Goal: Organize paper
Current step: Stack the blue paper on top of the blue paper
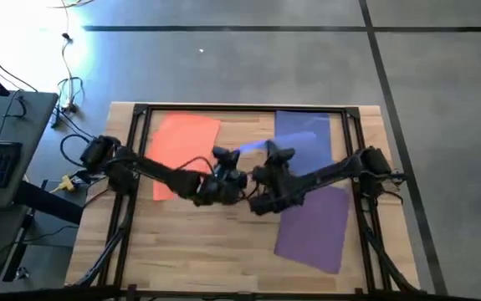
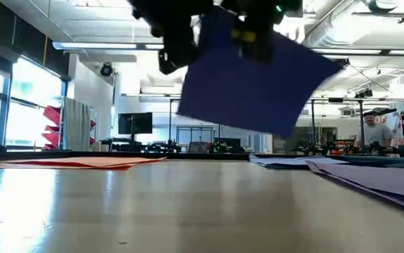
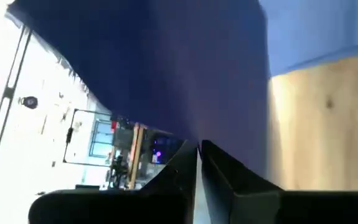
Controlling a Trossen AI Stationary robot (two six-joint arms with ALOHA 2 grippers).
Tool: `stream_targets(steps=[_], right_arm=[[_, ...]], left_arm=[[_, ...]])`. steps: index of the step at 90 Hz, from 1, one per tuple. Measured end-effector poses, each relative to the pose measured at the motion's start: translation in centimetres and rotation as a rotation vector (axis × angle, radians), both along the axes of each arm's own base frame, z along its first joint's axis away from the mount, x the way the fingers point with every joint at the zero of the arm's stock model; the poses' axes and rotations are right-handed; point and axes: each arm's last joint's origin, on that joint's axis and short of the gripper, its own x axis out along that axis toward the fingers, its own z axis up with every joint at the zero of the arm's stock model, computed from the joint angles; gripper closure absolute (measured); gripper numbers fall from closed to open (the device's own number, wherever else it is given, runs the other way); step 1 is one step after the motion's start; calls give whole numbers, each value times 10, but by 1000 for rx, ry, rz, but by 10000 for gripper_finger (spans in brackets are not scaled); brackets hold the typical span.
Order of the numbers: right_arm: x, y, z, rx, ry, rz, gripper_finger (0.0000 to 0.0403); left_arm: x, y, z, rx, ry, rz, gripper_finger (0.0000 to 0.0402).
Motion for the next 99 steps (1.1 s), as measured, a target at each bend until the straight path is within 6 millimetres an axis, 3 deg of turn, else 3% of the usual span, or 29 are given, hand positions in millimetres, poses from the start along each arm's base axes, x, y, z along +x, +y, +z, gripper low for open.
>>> stream_targets(steps=[14,28,40,50,64,76,84,93,99], right_arm=[[-40,-11,-26,71,-136,-28,403],[-76,-13,-59,104,-198,-21,403],[-99,-13,-84,100,-195,3,403],[-108,-10,-97,96,-199,38,403],[-105,-14,-108,235,-223,-100,403],[-90,-17,-116,326,-260,-136,403],[-69,-16,-116,367,-127,-93,403],[-43,-19,-111,593,246,7,403],[-27,-22,-106,641,157,59,403]], left_arm=[[9,13,-6,-164,-9,-153,401],[26,25,-30,-322,-67,-224,401],[37,30,-56,-333,-58,-205,401],[32,22,-63,-237,-29,-86,401],[18,2,-45,-162,-56,-27,401],[8,-10,-22,-197,-144,-52,401],[1,-12,-6,-212,-199,-58,401],[-6,-11,10,-235,-258,-57,401],[-10,-10,18,-248,-289,-53,401]])
